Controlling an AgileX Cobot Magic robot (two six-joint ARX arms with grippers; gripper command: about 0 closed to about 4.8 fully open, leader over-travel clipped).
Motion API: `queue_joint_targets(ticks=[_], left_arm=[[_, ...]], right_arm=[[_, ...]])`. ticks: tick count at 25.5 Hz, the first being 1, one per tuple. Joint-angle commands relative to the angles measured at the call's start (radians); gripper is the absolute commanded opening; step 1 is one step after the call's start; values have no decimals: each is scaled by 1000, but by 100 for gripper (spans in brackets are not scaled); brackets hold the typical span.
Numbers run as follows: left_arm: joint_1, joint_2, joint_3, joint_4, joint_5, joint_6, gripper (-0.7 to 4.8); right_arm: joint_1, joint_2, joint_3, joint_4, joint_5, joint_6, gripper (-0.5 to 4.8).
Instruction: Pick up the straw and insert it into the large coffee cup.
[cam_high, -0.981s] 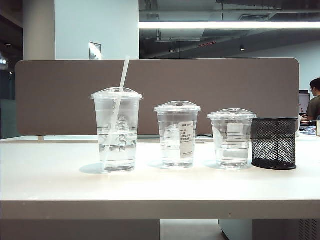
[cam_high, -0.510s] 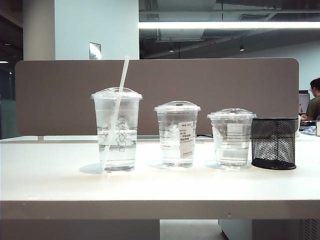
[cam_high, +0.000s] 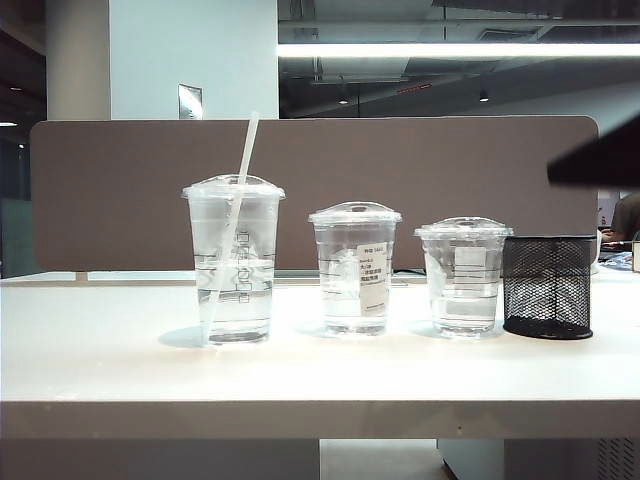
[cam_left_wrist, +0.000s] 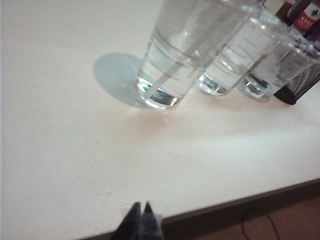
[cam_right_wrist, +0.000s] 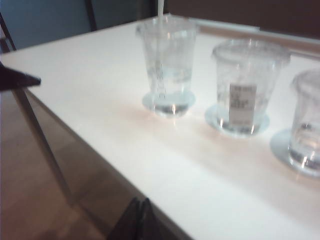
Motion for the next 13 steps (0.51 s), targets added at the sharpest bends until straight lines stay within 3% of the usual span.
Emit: queue_joint_targets(ticks=[1,4,6,13], left_arm=[[1,0,4,-7,4,54,-4],[1,0,4,-19,-34,67,-4],[1,0,3,-60,-137,64,-3],[0,0,3,-71,-130,64,-3]], right_arm=[[1,0,-10,-25,-4,3,-6],[1,1,-10,-84,-4,3,-6],[1,1,-10,-160,-4,3,-6],[1,1,-10,-242,-3,3,-6]])
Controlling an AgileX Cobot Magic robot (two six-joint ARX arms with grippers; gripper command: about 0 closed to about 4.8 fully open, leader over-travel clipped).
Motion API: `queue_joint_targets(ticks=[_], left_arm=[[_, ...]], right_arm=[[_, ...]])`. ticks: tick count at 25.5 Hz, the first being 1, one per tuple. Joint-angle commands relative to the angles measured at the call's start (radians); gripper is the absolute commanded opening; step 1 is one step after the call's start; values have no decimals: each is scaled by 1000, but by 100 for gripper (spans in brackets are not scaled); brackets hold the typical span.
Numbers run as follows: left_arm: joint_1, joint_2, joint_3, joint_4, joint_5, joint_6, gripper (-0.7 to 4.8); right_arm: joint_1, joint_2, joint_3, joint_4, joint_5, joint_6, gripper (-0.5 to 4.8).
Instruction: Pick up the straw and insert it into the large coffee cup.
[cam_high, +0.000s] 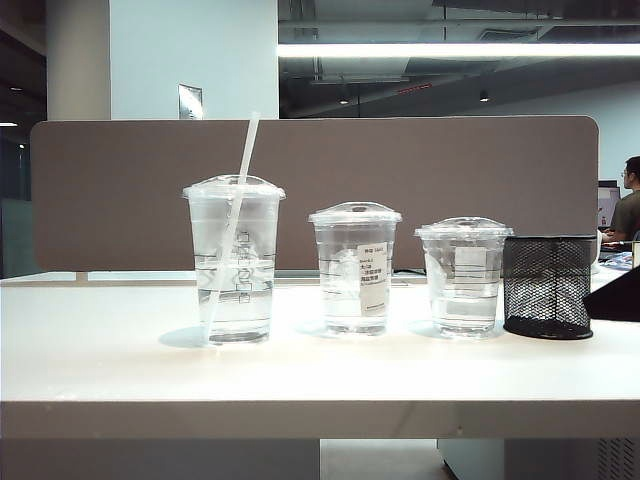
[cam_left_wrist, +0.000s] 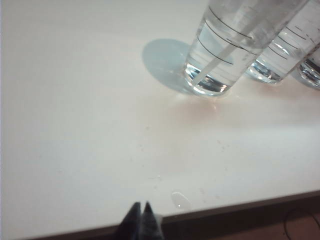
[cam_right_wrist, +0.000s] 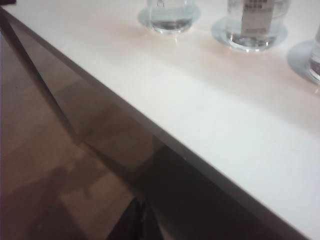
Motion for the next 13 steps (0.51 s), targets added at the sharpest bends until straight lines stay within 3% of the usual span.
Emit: queue_joint_targets(ticks=[1,13], left_arm=[[0,-1,3,6,1,2,-3],[0,-1,3,6,1,2,-3]], right_arm=[[1,0,3,-7,-1,3,-6],[-3,0,-2,6,122,4,-5]])
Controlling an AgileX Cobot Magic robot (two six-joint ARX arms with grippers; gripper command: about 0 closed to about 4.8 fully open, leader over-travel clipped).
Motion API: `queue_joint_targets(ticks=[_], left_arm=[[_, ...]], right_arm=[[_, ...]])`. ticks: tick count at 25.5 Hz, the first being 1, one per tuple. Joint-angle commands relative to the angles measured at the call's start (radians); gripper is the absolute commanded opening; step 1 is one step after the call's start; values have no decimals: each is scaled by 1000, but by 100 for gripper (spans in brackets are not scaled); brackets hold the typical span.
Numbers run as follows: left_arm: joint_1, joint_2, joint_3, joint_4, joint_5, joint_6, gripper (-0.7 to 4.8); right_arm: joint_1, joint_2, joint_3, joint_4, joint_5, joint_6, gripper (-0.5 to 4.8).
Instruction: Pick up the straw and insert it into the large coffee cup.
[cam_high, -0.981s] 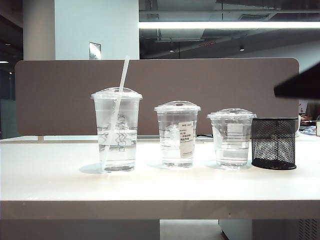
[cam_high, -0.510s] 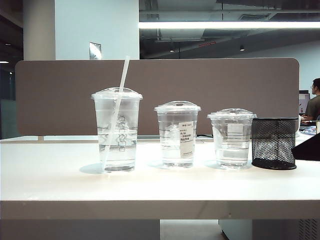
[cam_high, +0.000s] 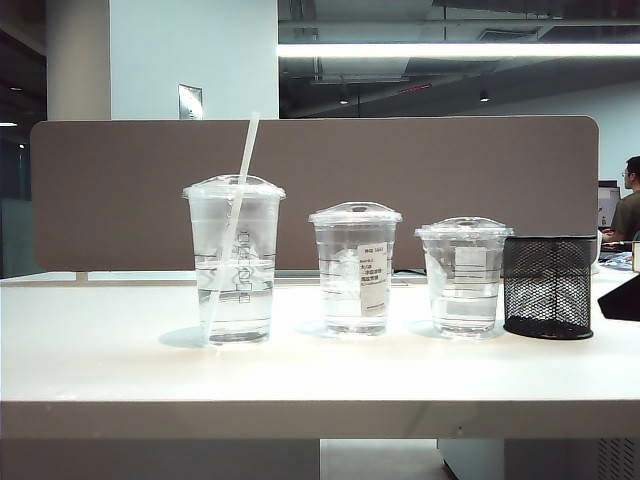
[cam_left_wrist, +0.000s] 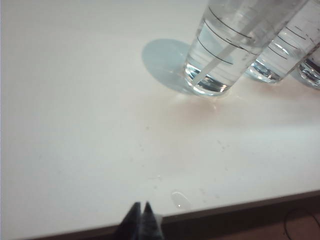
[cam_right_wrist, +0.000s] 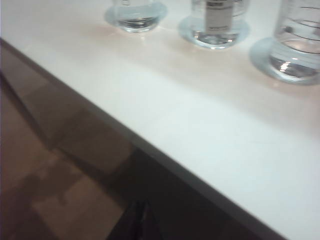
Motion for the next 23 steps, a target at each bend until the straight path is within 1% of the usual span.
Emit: queue_joint_targets(ticks=[1,8,14,19,23], left_arm=[[0,-1,3,6,1,1,-3],[0,-3,3,5,1,1,-3],[16,-119,3,-19,5,1,-3],[61,-204,3,-17,5,1,-3],[127,-225,3,-19,4,1,-3]], right_arm=[[-1,1,1,6,11,4,-5],[0,1,1,6,11,4,-5],[0,-1,1,5,11,3,-5],[0,-7,1,5,11,3,-5],[0,-7,1,5,11,3,-5]])
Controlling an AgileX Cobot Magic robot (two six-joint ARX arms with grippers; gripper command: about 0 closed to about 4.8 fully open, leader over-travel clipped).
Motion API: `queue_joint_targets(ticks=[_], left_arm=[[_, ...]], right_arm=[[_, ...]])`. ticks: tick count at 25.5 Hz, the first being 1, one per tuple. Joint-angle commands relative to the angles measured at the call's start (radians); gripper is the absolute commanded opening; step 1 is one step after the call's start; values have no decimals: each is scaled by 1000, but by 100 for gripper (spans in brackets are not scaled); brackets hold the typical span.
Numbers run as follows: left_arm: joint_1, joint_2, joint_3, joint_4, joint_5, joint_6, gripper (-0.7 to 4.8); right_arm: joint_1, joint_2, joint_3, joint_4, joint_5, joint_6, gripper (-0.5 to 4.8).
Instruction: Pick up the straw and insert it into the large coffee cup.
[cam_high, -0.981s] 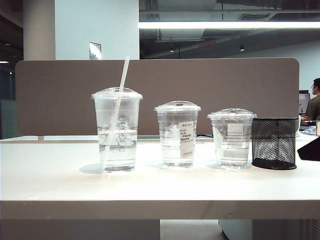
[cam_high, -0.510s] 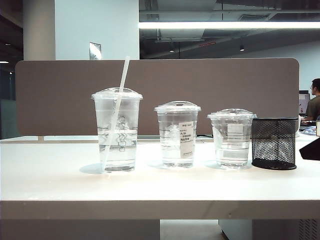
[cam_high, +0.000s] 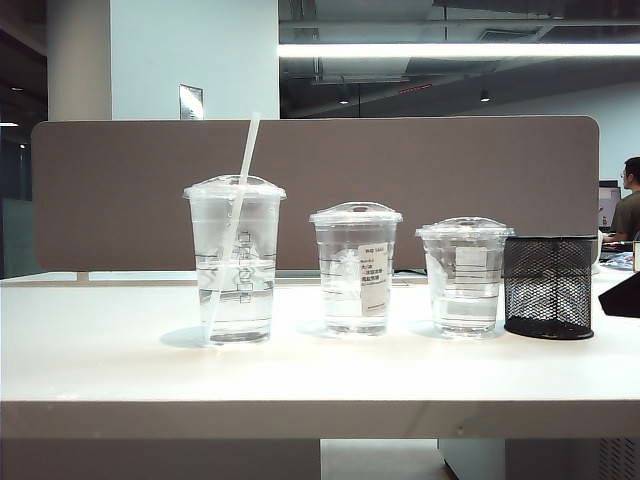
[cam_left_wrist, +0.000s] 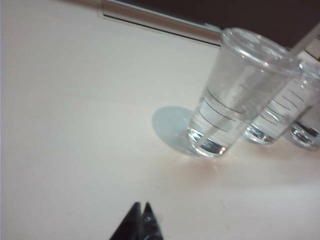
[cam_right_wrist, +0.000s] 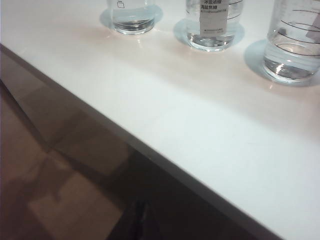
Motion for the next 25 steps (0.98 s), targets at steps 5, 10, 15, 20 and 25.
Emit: queue_joint_targets(ticks=[5,10,15,20,25], left_arm=[[100,-22,2,0,-4,2,-3],[146,-20,2,-11,0,212,-3],[152,-20,2,-13,-9,282,-3],[152,-20,2,-14,-16,346,-3],[152,-20,2,-13,-26,356,-3]], right_arm=[[0,0,2,6,2,3,-5],[0,0,2,6,2,3,-5],[0,0,2,6,2,3,-5],[0,0,2,6,2,3,-5],[0,0,2,6,2,3,-5]])
